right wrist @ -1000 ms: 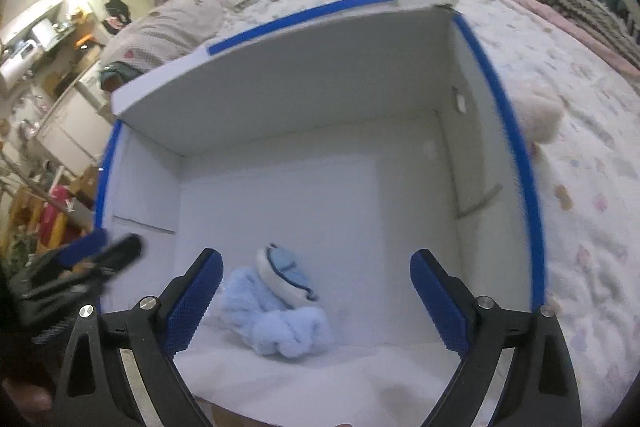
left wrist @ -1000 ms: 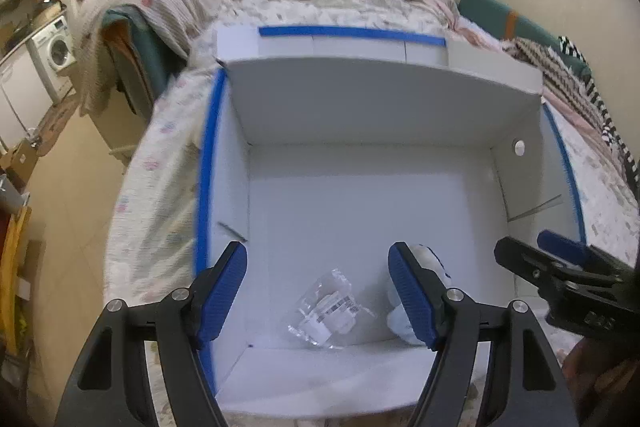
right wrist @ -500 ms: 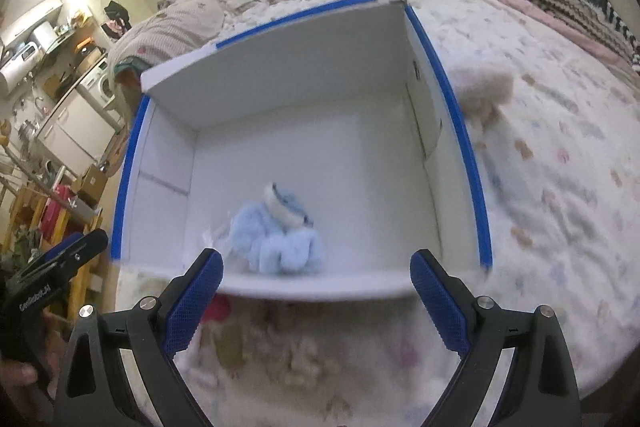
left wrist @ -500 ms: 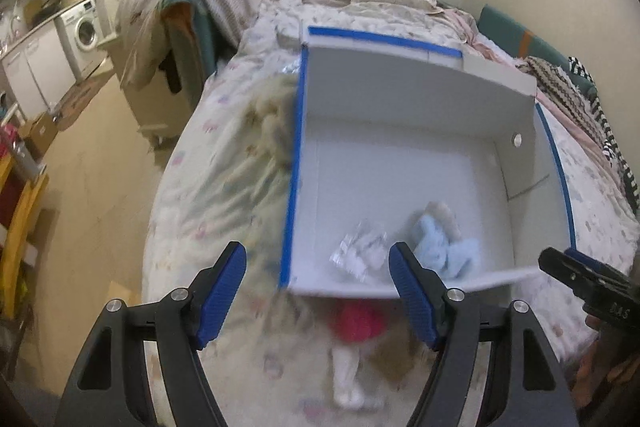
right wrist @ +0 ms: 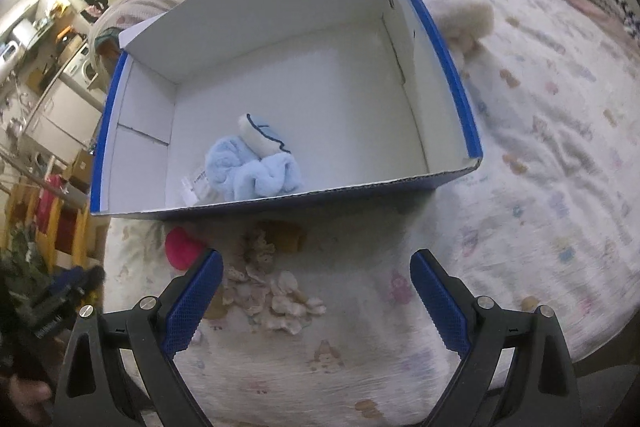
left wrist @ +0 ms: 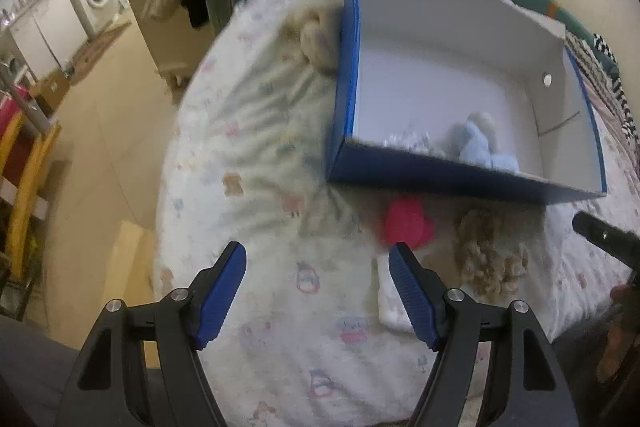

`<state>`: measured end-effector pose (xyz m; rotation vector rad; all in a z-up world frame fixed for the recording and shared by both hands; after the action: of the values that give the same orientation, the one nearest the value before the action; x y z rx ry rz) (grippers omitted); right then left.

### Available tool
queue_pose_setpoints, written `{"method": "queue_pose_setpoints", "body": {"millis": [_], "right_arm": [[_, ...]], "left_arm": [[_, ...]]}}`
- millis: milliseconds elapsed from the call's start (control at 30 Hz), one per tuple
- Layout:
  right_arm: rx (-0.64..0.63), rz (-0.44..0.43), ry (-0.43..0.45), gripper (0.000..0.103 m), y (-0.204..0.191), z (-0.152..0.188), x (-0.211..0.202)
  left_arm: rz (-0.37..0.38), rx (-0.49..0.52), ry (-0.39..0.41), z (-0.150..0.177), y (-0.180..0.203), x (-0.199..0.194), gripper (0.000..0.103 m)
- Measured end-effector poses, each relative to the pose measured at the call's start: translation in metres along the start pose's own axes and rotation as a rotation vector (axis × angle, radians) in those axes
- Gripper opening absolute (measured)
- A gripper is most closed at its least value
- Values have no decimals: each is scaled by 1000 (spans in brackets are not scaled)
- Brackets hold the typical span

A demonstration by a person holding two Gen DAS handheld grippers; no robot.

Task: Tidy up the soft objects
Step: 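Grasp the white sock with the left tool while right tool grasps scrunchie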

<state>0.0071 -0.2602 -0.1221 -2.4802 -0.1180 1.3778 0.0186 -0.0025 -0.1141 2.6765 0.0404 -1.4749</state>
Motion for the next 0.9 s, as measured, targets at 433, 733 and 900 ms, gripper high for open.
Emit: {"method": "queue_pose_setpoints", "body": {"millis": [433, 733, 900], "right_arm": [[40, -49, -118, 100, -5, 15, 26], [131, -109, -230, 74, 2, 27, 48], [132, -86, -314, 57, 3, 41, 67]], "left_arm": [[152, -20, -255, 48, 43, 45, 59], [134, -14, -330, 58, 50, 65, 22], [120, -14, -302, 51, 43, 61, 21]]}}
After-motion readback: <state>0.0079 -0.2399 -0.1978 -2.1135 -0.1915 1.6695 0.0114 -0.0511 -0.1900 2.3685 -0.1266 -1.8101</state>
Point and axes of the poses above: each gripper's, at about its wrist camera, not at the fingertips, and x roughly the way its jaws point, y to its right, z to its underside, the point moved 7 cm from there along x, roughly the way its jaws point, and after that the axes turned 7 degrees about y, right-handed, at the moved point
